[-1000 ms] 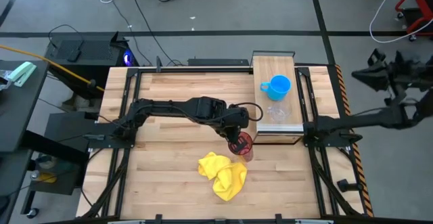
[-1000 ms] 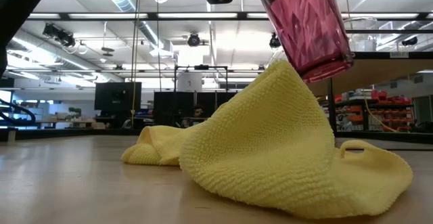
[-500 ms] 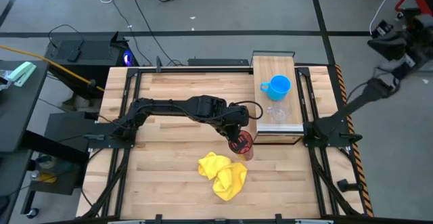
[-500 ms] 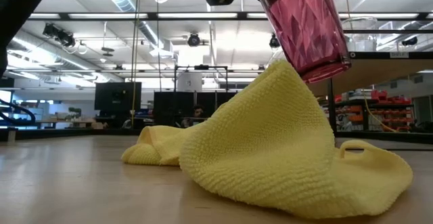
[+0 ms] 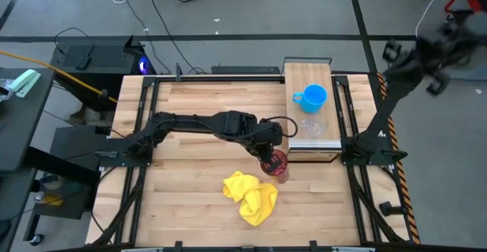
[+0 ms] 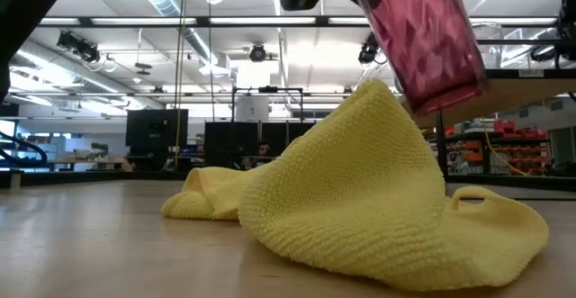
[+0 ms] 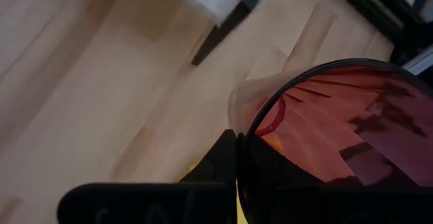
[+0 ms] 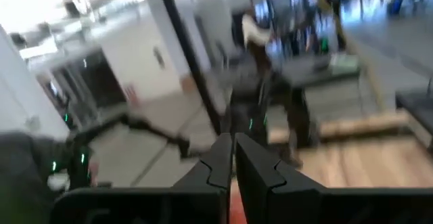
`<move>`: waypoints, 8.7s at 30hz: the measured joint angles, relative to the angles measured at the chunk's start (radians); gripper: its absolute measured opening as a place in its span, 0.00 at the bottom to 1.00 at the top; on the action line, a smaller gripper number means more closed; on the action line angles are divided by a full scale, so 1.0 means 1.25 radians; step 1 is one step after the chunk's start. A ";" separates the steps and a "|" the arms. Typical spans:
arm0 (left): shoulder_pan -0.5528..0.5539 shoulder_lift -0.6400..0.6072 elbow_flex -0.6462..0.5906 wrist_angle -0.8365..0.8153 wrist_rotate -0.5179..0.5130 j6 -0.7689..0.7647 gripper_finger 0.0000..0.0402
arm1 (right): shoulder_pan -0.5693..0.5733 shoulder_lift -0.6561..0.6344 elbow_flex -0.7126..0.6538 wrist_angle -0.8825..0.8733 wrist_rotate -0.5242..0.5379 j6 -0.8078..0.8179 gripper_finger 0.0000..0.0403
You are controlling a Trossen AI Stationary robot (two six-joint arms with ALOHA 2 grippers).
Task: Stack small to large cups/mugs on shelf
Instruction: Put the red cup on the shelf
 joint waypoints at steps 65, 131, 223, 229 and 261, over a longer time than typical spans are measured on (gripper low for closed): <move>0.012 0.097 0.001 -0.065 -0.058 0.241 0.06 | -0.337 0.512 -0.318 -0.150 -0.229 0.394 0.14; 0.212 -0.111 -0.020 -0.332 -0.203 0.224 0.10 | -0.623 0.659 -0.316 0.079 -0.423 0.056 0.19; 0.511 -0.118 -0.337 -0.094 0.010 0.395 0.07 | -0.722 0.895 -0.242 0.012 -0.477 -0.047 0.04; 0.511 -0.118 -0.337 -0.082 0.010 0.395 0.04 | -0.722 0.893 -0.216 -0.021 -0.471 -0.061 0.02; 0.508 -0.118 -0.337 -0.071 0.009 0.391 0.03 | -1.109 0.892 0.352 -0.286 -0.390 -0.154 0.01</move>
